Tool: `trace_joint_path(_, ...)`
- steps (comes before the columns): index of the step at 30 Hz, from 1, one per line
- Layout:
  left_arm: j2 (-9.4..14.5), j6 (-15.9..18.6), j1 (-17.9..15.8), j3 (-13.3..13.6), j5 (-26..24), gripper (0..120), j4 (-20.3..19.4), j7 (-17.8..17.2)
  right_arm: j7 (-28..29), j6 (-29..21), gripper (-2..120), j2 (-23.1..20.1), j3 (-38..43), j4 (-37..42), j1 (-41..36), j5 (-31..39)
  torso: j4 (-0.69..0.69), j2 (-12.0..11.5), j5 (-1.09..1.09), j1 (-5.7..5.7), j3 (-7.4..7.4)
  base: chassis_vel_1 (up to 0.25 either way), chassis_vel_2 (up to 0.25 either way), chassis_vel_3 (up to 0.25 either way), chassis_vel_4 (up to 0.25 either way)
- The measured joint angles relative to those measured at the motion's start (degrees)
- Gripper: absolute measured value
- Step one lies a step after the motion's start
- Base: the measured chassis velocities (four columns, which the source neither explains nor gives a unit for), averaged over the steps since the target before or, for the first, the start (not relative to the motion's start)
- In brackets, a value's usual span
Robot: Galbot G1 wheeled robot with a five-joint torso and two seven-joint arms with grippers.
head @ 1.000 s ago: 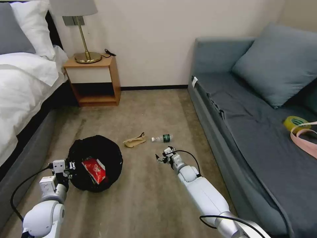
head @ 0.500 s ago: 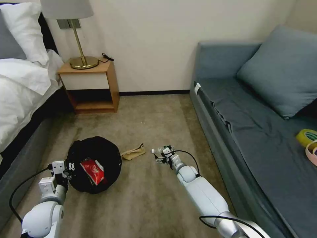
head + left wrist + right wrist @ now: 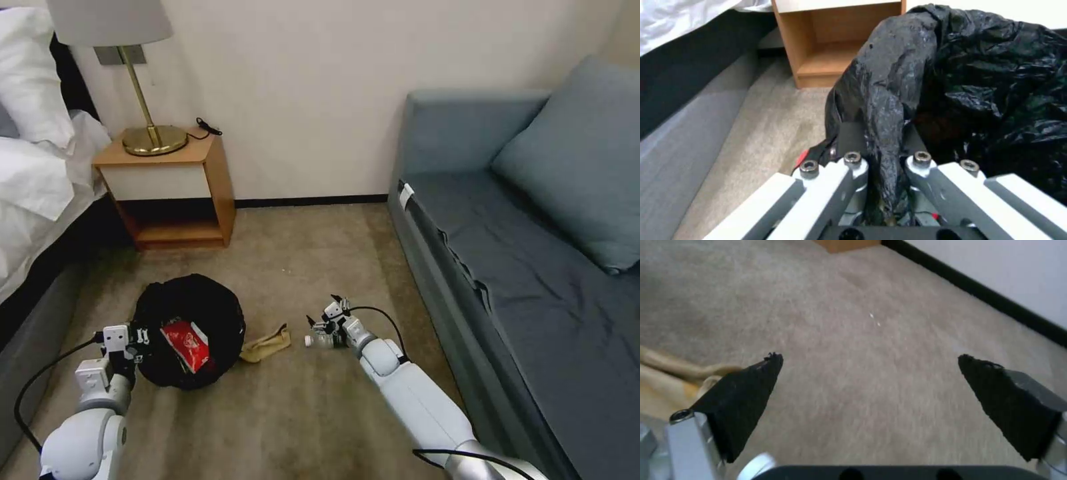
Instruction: Pick up the trash bin, then pick up the garbage on the floor and place it into the trash bin.
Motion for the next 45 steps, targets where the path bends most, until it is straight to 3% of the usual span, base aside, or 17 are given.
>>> trace_joint_path(18,0.03,-0.1,-0.49,0.2,-0.02,4,1.03,-0.05,-2.13,1.38,100,-3.0,-3.55,3.8,-0.43,0.23,0.0,0.0,0.02,0.0,0.0,-0.211,0.206,0.212,-0.212)
trace_joint_path(22,0.39,-0.17,-0.55,0.24,-0.02,4,1.25,-0.02,-7.81,-1.93,100,-5.86,-5.52,8.51,-0.4,2.8,-0.01,0.0,0.03,0.01,0.01,-0.187,0.165,0.172,-0.174)
trace_joint_path(25,0.6,-0.2,-0.61,0.19,0.11,4,1.7,0.0,-18.04,-7.92,100,-10.19,-7.72,14.5,-0.41,6.29,0.0,0.0,0.03,0.01,0.01,-0.072,0.052,0.067,-0.056)
trace_joint_path(27,0.62,-0.21,-0.6,0.19,0.14,4,1.76,0.01,-19.55,-8.63,100,-11.04,-8.16,15.31,-0.37,6.63,0.0,0.0,0.02,0.0,0.0,0.0,0.0,0.0,0.0)
trace_joint_path(30,0.7,-0.44,-0.59,0.13,0.48,4,2.24,0.04,-27.8,-11.67,100,-17.77,-10.81,19.49,0.16,8.34,0.0,0.0,0.02,0.0,-0.01,0.041,-0.026,-0.023,0.037)
trace_joint_path(35,0.57,-0.73,-0.67,0.18,1.16,4,2.76,0.26,-31.82,-12.42,100,-23.99,-14.09,22.36,0.38,9.03,-0.01,0.0,0.02,0.0,0.0,0.034,-0.017,-0.012,0.023)
trace_joint_path(45,-0.42,-1.16,-0.91,0.69,2.33,4,3.75,0.37,-35.4,-11.41,100,-25.91,-16.3,22.64,-0.72,6.72,0.0,0.0,0.02,0.0,0.0,0.0,0.0,0.0,0.0)
